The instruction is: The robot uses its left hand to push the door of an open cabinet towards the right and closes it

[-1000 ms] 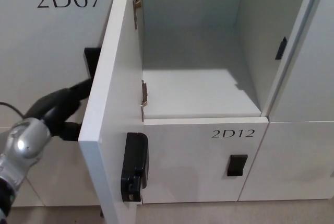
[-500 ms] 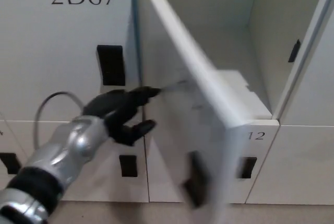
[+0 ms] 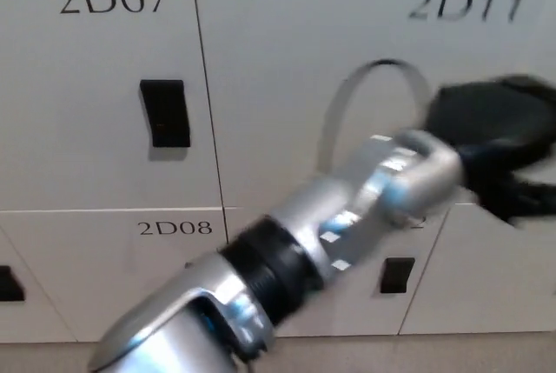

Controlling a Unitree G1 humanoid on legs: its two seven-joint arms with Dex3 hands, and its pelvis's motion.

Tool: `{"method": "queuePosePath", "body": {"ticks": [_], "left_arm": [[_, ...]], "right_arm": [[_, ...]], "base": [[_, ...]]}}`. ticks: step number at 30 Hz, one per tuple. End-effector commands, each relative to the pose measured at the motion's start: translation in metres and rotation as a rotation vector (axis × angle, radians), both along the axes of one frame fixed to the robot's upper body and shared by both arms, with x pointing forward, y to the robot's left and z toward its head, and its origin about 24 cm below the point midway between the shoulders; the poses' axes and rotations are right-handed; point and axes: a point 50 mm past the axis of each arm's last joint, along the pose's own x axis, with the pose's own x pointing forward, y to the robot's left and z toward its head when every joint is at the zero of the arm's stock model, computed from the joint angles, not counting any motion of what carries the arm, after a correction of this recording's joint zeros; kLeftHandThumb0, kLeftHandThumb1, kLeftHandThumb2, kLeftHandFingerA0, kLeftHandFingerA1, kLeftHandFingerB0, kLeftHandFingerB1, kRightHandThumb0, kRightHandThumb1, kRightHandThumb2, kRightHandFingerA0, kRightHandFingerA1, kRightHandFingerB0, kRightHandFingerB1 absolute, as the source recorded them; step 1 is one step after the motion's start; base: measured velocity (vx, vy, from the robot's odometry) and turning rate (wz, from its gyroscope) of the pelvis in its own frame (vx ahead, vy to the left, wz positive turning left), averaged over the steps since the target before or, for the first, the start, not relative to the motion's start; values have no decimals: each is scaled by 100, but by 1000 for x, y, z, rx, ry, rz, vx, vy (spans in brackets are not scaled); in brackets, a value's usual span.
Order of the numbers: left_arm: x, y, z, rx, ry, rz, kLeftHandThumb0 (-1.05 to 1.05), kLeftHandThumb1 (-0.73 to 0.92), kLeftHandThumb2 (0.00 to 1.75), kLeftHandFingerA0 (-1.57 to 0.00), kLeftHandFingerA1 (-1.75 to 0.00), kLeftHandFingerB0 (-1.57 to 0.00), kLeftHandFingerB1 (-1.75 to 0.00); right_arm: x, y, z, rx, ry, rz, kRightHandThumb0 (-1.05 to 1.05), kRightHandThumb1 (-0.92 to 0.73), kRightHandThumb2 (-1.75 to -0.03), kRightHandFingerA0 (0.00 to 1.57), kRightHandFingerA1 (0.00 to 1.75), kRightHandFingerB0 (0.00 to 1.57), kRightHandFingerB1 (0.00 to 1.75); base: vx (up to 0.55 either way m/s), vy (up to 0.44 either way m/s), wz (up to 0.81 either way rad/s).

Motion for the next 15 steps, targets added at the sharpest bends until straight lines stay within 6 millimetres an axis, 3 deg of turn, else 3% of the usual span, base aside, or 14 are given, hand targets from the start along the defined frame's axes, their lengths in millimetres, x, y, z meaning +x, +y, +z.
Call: {"method": "queuePosePath", "body": {"ticks": [1, 3, 4, 6, 7, 9, 11, 12, 14, 15], "left_arm": [[-51, -25, 8, 98, -140, -235, -87, 91, 121, 0, -3, 0, -7], [-43, -16, 3, 124, -140, -206, -87, 91, 121, 0, -3, 0, -7], [-35, -8, 0, 142, -142, -173, -87, 92, 101, 0, -1, 0, -4], [-21, 8, -7, 174, -137, -113, -85, 92, 101, 0, -5, 0, -9], [-14, 22, -16, 181, -112, -77, -97, 91, 114, 0, -14, 0, -18], [-4, 54, -35, 184, -63, 2, -99, 91, 108, 0, -17, 0, -21], [-3, 62, -40, 184, -54, 20, -99, 91, 108, 0, -17, 0, -21], [-4, 79, -47, 197, -10, 55, -99, 92, 93, 0, -20, 0, -25], [-7, 109, -61, 210, 62, 115, -96, 92, 87, 0, -24, 0, -28], [-8, 114, -64, 202, 68, 124, -96, 92, 87, 0, -24, 0, -28]], "right_arm": [[3, -7, 6, -26, -32, 27, -67, -78, -107, 31, 49, 26, 46], [3, -8, 6, -25, -32, 28, -67, -78, -107, 31, 49, 26, 46], [6, -8, 8, -22, -41, 24, -67, -78, -107, 31, 49, 26, 46], [11, -8, 10, -16, -55, 17, -67, -78, -107, 31, 49, 26, 46], [12, -8, 11, -15, -58, 14, -67, -78, -107, 31, 49, 26, 46], [14, -10, 12, -14, -65, 7, -67, -78, -107, 31, 49, 26, 46], [14, -10, 12, -14, -65, 6, -67, -78, -107, 31, 49, 26, 46], [13, -11, 12, -15, -63, 6, -67, -78, -107, 31, 49, 26, 46], [10, -11, 11, -16, -57, 7, -67, -78, -107, 31, 49, 26, 46], [9, -12, 10, -16, -57, 7, -67, -78, -107, 31, 49, 26, 46]], "base": [[0, 0, 0], [0, 0, 0], [0, 0, 0], [0, 0, 0], [0, 0, 0], [0, 0, 0], [0, 0, 0], [0, 0, 0], [0, 0, 0], [0, 0, 0]]}}
